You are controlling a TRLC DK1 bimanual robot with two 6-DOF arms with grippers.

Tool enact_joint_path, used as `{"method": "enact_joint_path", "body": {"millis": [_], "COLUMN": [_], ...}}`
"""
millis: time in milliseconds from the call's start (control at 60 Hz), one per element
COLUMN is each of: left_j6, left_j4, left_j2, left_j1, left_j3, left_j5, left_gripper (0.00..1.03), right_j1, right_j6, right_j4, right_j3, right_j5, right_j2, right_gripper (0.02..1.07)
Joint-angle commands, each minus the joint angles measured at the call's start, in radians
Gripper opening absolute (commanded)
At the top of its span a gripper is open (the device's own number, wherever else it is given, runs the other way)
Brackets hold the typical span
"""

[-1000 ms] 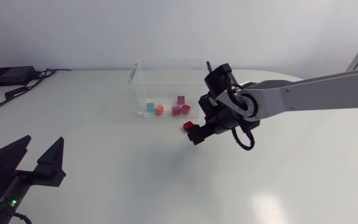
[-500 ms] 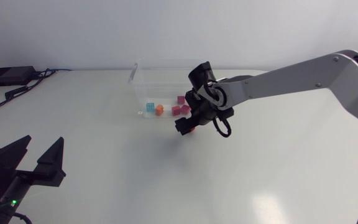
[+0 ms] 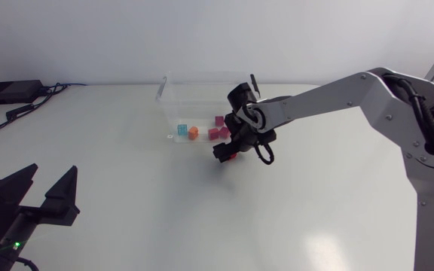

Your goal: Place the duplo bricks in the container

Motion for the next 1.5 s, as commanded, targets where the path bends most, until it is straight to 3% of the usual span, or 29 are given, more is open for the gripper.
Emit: {"method": "enact_joint_path", "body": {"millis": [0,150,317,600,933,1067,1333,1483], "left_j6": [0.016,0.014,0.014,0.014,0.016,0.016,0.016,0.014], "left_j4": [0.009,0.009,0.009,0.009,0.009,0.009,0.009,0.009], "left_j2": [-0.012,-0.012,-0.012,-0.012,-0.012,-0.012,-0.012,-0.012], "left_j1": [-0.005,-0.005,-0.005,-0.005,-0.006,-0.005,-0.005,-0.006], "left_j3": [-0.018,-0.018,-0.018,-0.018,-0.018,-0.018,-0.018,-0.018], "left_j5": [-0.001,-0.001,-0.001,-0.001,-0.001,-0.001,-0.001,-0.001], "left_gripper": [0.99,0.99,0.99,0.99,0.99,0.99,0.99,0.99], "right_j1": [0.000,0.008,0.008,0.013,0.008,0.011,0.013,0.011], "right_j6": [-0.021,-0.026,-0.029,-0.021,-0.029,-0.033,-0.027,-0.032], "right_j4": [-0.017,-0.018,-0.044,-0.201,-0.225,-0.212,-0.155,-0.156], "right_j3": [0.033,0.053,0.071,0.159,0.197,0.191,0.145,0.116], "right_j5": [-0.013,-0.013,-0.013,-0.013,-0.013,-0.015,-0.022,-0.024], "right_j2": [0.017,0.025,0.036,0.077,0.112,0.109,0.073,0.037], "right_gripper": [0.97,0.92,0.79,0.79,0.78,0.45,0.25,0.22]}}
